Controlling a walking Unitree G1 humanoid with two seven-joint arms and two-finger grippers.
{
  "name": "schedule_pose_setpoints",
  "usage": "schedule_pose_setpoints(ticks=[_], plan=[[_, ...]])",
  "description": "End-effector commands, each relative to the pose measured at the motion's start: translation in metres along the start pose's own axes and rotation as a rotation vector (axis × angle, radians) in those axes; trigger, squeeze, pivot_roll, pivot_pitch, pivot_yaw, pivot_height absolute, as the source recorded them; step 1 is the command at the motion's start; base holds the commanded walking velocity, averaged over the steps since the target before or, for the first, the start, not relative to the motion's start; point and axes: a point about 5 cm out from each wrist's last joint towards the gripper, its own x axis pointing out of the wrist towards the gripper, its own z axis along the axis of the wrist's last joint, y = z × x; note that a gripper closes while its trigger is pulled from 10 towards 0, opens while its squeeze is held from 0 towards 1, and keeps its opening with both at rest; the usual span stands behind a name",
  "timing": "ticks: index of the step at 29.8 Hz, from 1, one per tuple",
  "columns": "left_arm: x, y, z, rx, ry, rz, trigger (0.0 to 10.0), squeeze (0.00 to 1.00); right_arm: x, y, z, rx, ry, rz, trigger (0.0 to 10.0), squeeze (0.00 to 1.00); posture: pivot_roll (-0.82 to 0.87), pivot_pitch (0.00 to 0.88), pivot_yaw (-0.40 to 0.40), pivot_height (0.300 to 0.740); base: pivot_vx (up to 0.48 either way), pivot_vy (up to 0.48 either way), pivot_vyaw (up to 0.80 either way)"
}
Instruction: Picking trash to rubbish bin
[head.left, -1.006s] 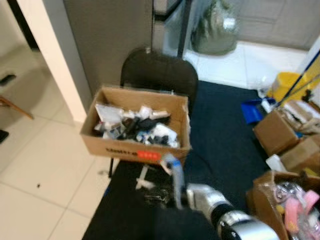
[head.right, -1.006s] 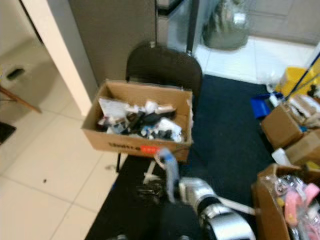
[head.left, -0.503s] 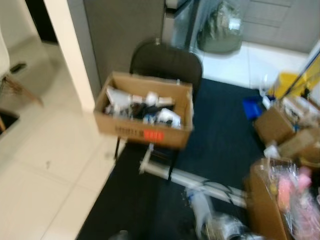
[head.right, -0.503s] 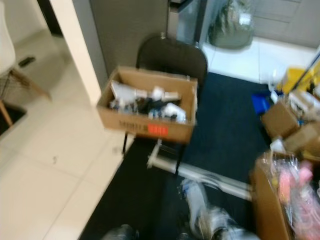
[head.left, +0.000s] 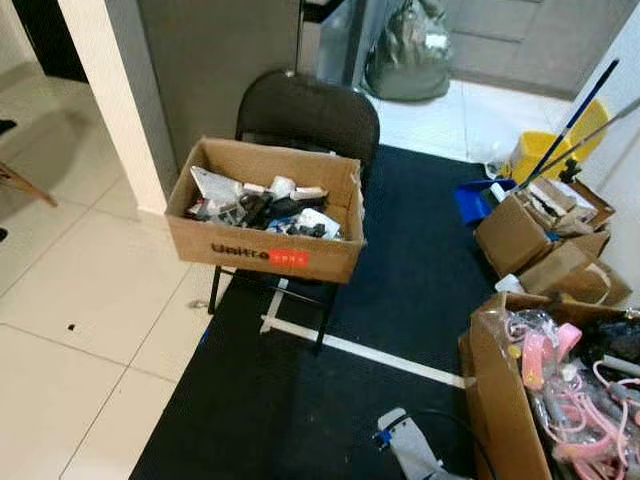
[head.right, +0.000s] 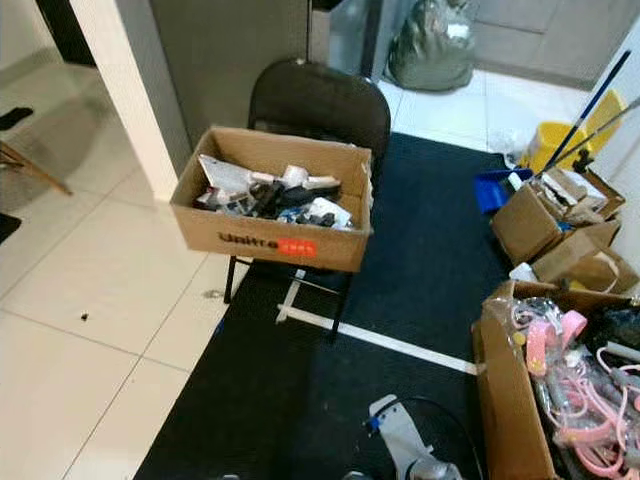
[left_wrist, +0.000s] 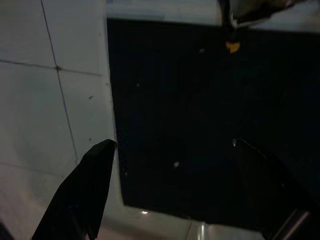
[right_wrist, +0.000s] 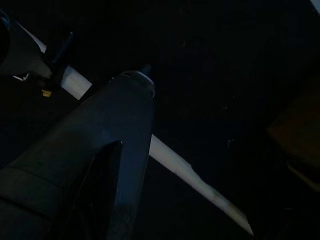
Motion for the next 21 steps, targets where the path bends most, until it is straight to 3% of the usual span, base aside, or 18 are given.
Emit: schedule_pose_setpoints(ticks=[1, 11, 17, 21], plan=[[0.000, 0.000, -0.005, 0.030, 0.014, 0.006, 10.0, 0.00, 0.000, 0.000, -0.010, -0.046, 0.045, -0.003, 10.0, 0.00, 0.13, 0.084, -0.031, 0.740, 0.000, 0.000, 0.00], [-0.001, 0.013, -0.015, 0.065, 0.038, 0.054, 10.0, 0.00, -0.002, -0.006, -0.022, -0.198, 0.090, -0.043, 10.0, 0.00, 0.10, 0.106, -0.001, 0.740, 0.000, 0.000, 0.00], [0.000, 0.017, -0.011, 0.114, 0.029, 0.046, 10.0, 0.00, -0.006, -0.021, -0.027, -0.116, 0.096, -0.112, 10.0, 0.00, 0.06, 0.076, 0.037, 0.740, 0.000, 0.000, 0.00], [0.001, 0.031, 0.001, 0.162, 0.005, 0.075, 10.0, 0.00, -0.007, -0.028, -0.025, -0.086, 0.091, -0.148, 10.0, 0.00, 0.05, 0.095, 0.001, 0.740, 0.000, 0.000, 0.00]])
